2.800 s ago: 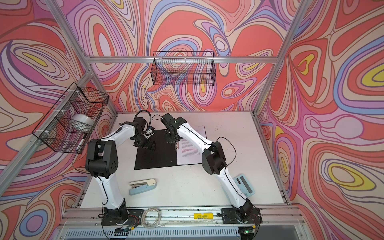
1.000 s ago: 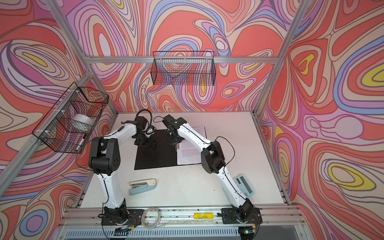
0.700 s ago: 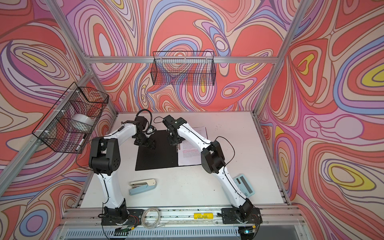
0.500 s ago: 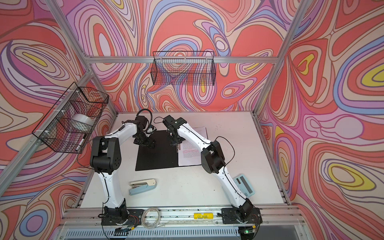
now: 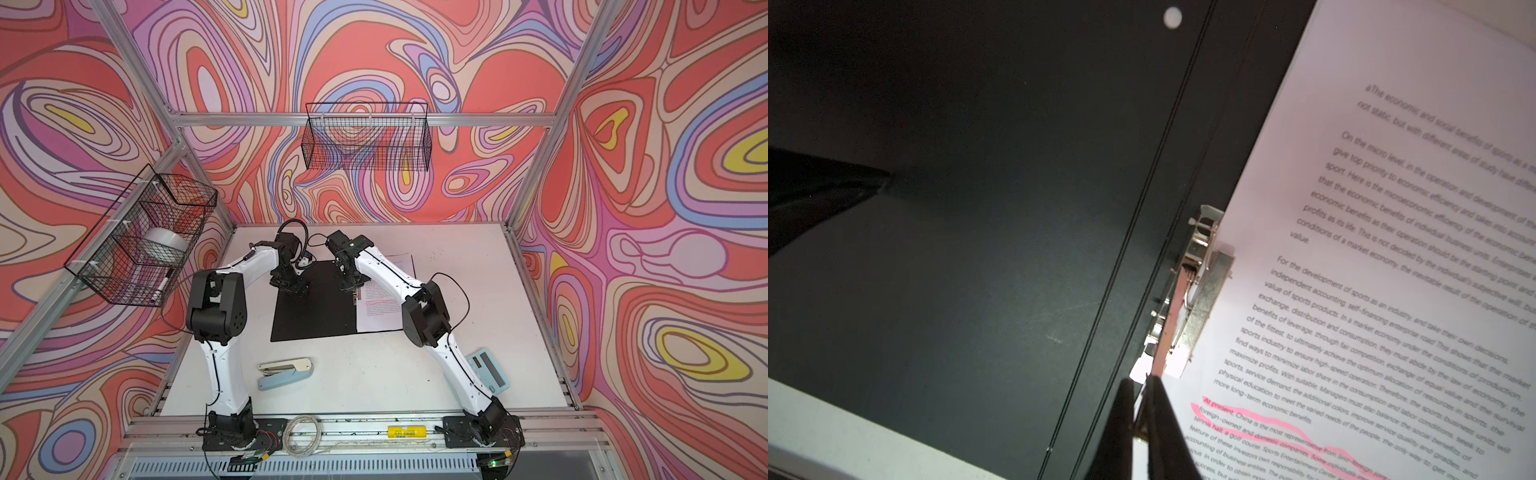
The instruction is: Put the files into the folder
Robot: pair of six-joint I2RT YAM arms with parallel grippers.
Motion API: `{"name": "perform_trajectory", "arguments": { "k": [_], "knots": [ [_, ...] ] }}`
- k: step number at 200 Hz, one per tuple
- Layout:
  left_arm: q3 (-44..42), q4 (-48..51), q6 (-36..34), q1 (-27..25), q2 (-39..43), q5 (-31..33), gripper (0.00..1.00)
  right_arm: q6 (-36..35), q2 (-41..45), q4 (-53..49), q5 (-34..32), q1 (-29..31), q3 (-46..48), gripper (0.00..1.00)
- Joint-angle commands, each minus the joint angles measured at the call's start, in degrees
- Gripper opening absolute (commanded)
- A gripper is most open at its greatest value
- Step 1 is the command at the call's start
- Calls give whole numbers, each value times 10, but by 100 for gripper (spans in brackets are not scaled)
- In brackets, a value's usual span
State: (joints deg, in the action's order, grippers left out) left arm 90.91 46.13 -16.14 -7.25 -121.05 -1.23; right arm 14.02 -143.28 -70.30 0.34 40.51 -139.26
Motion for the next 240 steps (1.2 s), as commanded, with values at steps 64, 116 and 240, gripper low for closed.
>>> {"name": "perform_trajectory", "arguments": {
  "k": [64, 116, 240],
  "knots": [
    [24, 33, -13, 1, -58, 1, 85, -8, -4, -33, 4, -3, 11, 8],
    [37, 59, -14, 7, -86, 13, 85, -18, -9, -52, 10, -3, -7, 8],
    [49, 66, -3, 12, -99, 10, 84, -37, -34, -81, 33, -8, -47, 8]
  ]
}}
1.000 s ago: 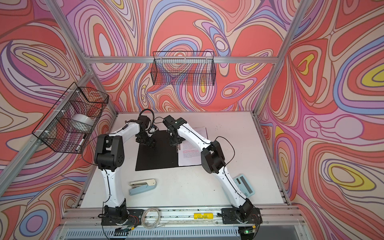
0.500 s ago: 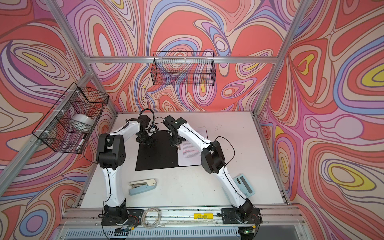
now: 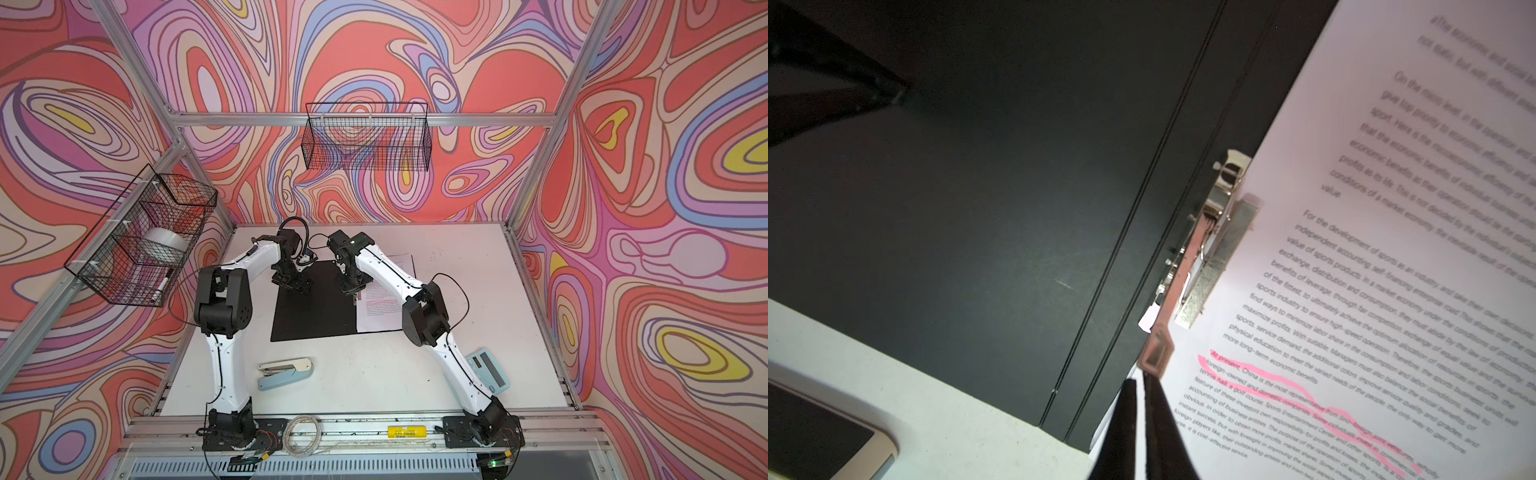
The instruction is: Put the files into the folder
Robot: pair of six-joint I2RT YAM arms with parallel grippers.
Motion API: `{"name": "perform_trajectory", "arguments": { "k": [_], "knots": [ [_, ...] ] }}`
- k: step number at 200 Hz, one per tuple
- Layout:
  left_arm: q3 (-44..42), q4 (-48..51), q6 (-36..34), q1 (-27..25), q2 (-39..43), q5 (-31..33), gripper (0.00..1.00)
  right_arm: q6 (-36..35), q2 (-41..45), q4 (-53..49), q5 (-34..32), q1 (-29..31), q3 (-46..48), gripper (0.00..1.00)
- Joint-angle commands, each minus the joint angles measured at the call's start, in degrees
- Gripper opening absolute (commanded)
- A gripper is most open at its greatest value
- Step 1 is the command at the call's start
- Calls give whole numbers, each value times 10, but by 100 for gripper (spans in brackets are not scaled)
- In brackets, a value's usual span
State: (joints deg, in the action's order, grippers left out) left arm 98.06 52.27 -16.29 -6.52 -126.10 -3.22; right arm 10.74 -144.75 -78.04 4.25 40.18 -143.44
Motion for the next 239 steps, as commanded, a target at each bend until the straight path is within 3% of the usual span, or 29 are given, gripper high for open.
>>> {"name": "perform_trajectory", "arguments": {
  "k": [1, 239],
  "knots": [
    [-23, 4, -1, 4, -48, 30, 84, -4, -18, -3, -6, -5, -5, 8],
    [-14, 7, -2, 5, -49, 29, 84, -8, 51, 77, -31, -21, -36, 10]
  ]
}}
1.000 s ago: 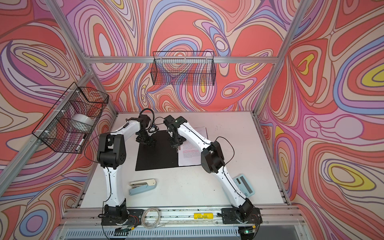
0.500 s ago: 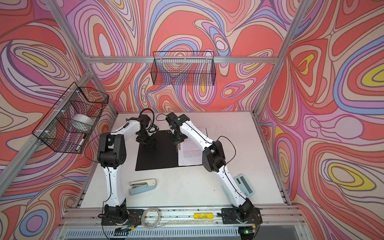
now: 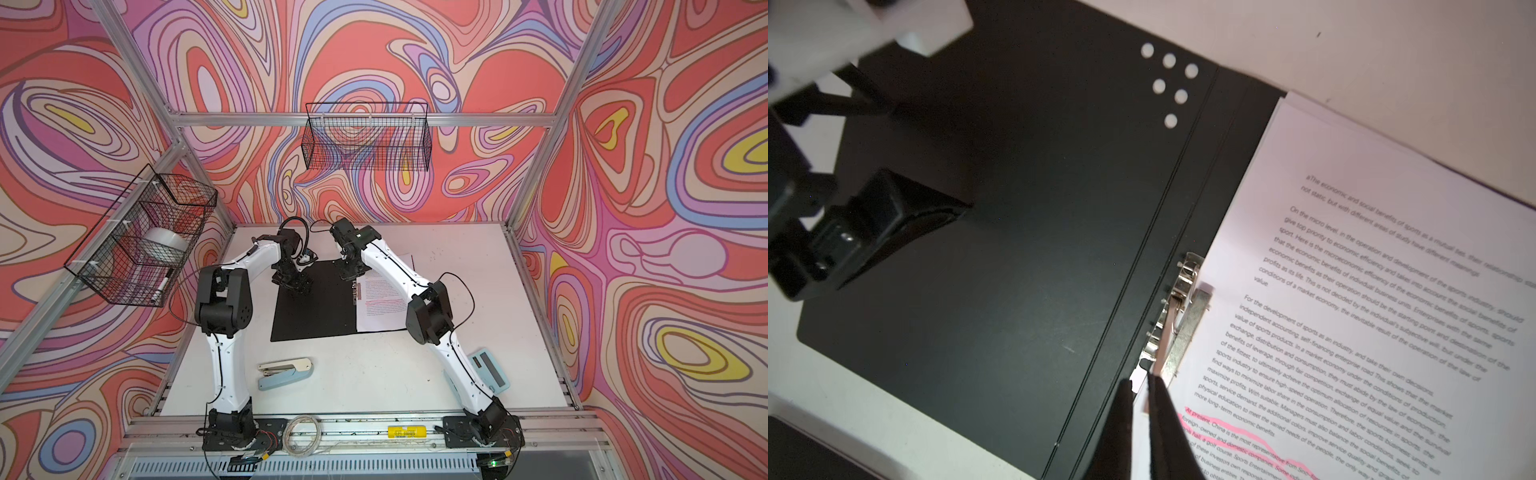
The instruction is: Put the files into the folder
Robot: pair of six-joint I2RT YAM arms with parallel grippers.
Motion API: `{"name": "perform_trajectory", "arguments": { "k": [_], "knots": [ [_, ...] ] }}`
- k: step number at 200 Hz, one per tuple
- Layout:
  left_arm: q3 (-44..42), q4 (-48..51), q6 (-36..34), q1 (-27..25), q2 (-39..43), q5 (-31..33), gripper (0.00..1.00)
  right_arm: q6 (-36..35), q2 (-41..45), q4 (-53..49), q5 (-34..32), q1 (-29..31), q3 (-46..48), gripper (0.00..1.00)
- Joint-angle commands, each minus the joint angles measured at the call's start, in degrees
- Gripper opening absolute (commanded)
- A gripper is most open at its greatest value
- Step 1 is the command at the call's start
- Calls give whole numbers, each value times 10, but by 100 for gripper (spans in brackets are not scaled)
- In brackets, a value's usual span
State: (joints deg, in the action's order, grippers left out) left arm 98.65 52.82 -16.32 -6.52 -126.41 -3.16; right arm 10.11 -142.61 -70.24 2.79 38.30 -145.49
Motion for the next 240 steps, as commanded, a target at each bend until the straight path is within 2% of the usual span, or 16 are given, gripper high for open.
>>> {"name": "perform_trajectory", "arguments": {
  "k": [1, 30, 111, 240],
  "knots": [
    [-20, 2, -2, 5, -46, 28, 84, -2, 30, -1, -17, -2, -15, 10],
    [-21, -1, -2, 5, -45, 28, 84, -2, 36, 3, -10, -3, 6, 10],
    [-21, -2, -1, 5, -43, 28, 84, 3, -16, -6, 25, -3, -14, 11],
    [-21, -4, -1, 5, -47, 27, 84, -1, -40, -43, 39, -3, -8, 10]
  ]
}}
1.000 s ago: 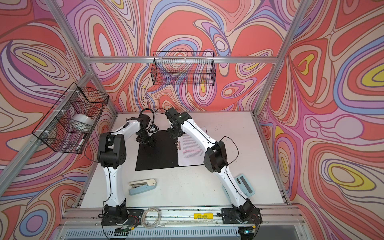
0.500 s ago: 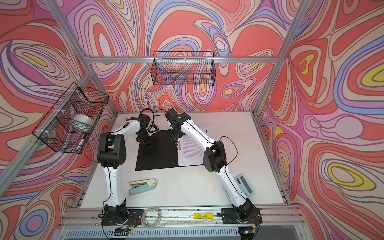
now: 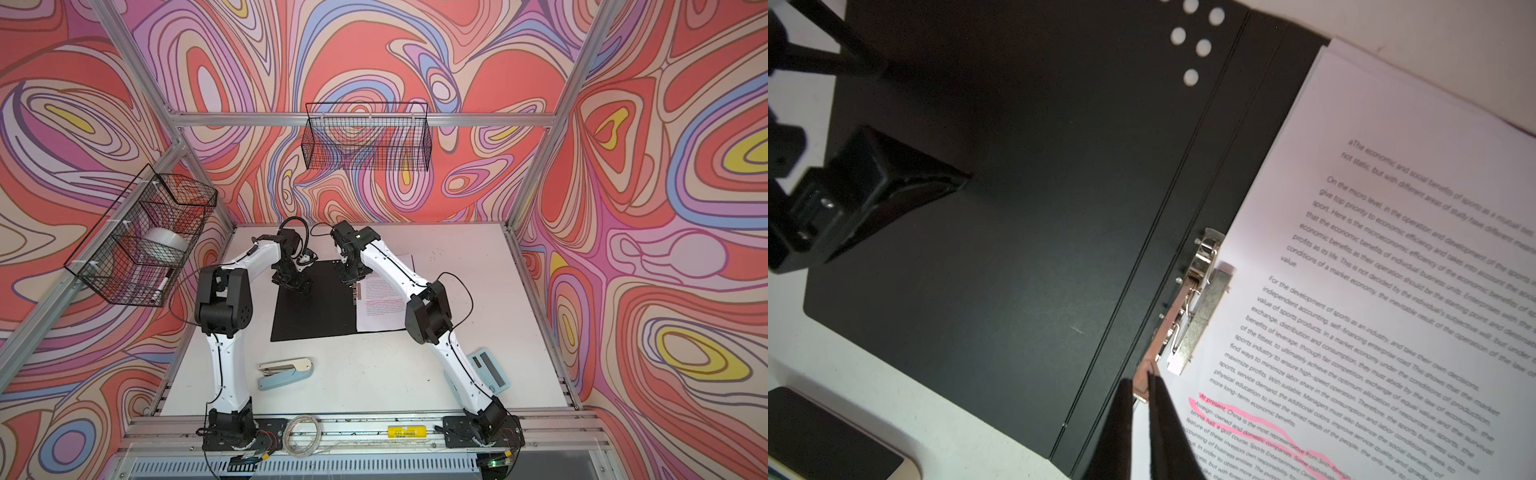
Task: Put the files into the folder
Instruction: 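Hold the right gripper on the clip lever while left gripper rests on cover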
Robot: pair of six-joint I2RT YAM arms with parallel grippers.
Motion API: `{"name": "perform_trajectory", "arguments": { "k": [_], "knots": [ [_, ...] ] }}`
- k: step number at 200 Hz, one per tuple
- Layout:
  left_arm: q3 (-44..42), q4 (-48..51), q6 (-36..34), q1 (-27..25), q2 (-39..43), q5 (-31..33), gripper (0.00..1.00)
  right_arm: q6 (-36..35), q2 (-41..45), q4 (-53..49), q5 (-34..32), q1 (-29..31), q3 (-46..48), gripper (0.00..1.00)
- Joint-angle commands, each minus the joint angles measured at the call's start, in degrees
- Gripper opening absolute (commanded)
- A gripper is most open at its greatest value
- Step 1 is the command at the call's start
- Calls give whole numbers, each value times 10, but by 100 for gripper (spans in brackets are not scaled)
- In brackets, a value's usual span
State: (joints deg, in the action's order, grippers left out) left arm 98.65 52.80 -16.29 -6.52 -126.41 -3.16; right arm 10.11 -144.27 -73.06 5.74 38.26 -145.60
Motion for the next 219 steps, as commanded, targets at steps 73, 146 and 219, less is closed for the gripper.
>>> {"name": "perform_trajectory", "arguments": {
  "k": [73, 146, 219],
  "knots": [
    [-23, -3, -1, 6, -49, 25, 84, -6, -34, -45, 17, -3, -8, 10],
    [-15, 4, 3, 7, -59, 28, 84, -16, -37, -62, 29, -3, -26, 9],
    [6, 20, 11, 7, -74, 32, 85, -24, -55, -81, 57, -3, -30, 8]
  ]
}}
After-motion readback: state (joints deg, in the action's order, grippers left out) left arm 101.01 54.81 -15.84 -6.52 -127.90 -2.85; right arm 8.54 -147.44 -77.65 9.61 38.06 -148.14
